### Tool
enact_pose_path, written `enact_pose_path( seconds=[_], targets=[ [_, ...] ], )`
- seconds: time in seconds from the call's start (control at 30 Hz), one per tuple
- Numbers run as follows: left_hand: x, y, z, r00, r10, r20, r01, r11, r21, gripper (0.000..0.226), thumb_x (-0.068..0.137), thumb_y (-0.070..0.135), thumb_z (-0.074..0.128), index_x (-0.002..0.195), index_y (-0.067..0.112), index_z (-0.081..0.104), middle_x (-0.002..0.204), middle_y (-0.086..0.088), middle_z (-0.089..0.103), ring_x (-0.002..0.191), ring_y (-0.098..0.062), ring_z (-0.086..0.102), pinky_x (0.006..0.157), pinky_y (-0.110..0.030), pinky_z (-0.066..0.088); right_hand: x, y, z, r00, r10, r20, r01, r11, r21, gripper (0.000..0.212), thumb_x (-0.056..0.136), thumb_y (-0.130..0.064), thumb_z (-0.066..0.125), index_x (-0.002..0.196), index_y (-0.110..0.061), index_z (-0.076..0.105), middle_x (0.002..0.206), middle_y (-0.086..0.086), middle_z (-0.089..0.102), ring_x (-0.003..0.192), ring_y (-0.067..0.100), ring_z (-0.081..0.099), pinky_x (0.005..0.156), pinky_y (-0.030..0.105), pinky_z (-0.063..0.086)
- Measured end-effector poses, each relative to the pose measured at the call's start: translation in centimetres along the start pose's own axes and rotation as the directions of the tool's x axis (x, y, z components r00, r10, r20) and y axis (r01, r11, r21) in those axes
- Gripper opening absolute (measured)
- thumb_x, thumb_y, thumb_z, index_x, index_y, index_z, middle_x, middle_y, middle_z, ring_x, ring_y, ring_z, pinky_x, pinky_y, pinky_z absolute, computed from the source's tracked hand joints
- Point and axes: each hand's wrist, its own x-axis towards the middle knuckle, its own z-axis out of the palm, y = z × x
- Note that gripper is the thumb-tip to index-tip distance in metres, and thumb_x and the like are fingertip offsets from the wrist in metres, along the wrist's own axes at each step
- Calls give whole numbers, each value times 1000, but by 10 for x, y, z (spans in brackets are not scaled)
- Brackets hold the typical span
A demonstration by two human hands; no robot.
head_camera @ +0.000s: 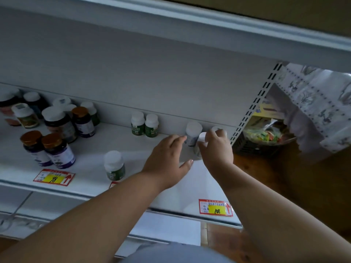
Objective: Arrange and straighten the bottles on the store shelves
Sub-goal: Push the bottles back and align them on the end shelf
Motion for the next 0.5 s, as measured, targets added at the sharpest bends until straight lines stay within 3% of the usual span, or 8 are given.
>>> enact_pose_path(
  seconds=[0.1,0.17,0.2,0.27,0.37,0.43,0.5],
  targets=[
    [5,-1,5,999,-3,-40,2,1000,-22,67,90,42,60,146,11,37,146,-7,41,134,-22,35,111,-28,25,-4,7,-6,1000,-8,-16,11,986,165,17,87,-35,61,98,-23,54,115,-2,46,92,20,53,73,32,50],
    [4,-4,6,997,-41,-65,35,995,-95,68,89,45,61,145,13,38,144,-5,43,134,-21,37,110,-28,27,-9,6,-15,998,68,11,-67,916,395,13,86,-30,62,96,-27,54,111,-7,49,88,16,54,62,25,47],
    [2,-4,6,996,-71,-56,63,989,-137,70,89,50,59,145,15,37,145,-3,42,134,-19,36,110,-26,27,-12,5,-19,992,117,48,-124,835,535,10,86,-26,60,95,-28,55,107,-6,54,88,17,55,60,24,46],
    [-2,-4,3,992,-124,24,126,970,-207,79,84,68,46,146,22,32,146,4,40,134,-14,35,109,-26,28,-19,-3,-28,966,196,167,-251,573,780,10,87,-19,51,91,-26,58,96,2,59,86,23,57,61,31,48],
    [-13,1,-8,972,-201,123,231,914,-333,76,79,75,38,139,28,41,131,11,50,123,-7,45,100,-27,38,-30,-20,-39,934,204,293,-332,196,923,24,90,-12,38,86,-18,61,91,12,53,87,29,52,72,44,49],
    [-21,2,-20,951,-232,203,302,835,-460,57,84,69,37,122,30,55,113,15,59,110,-7,54,89,-25,41,-40,-35,-45,933,189,307,-330,102,939,25,92,-9,36,87,-14,60,93,14,51,87,32,51,74,47,48],
    [-32,-1,-32,937,-228,264,344,736,-583,64,77,75,29,104,28,61,99,13,64,99,-8,58,86,-28,45,-51,-52,-49,934,187,305,-320,52,946,26,92,-6,35,87,-12,59,93,15,50,88,33,51,76,50,48]
  ],
)
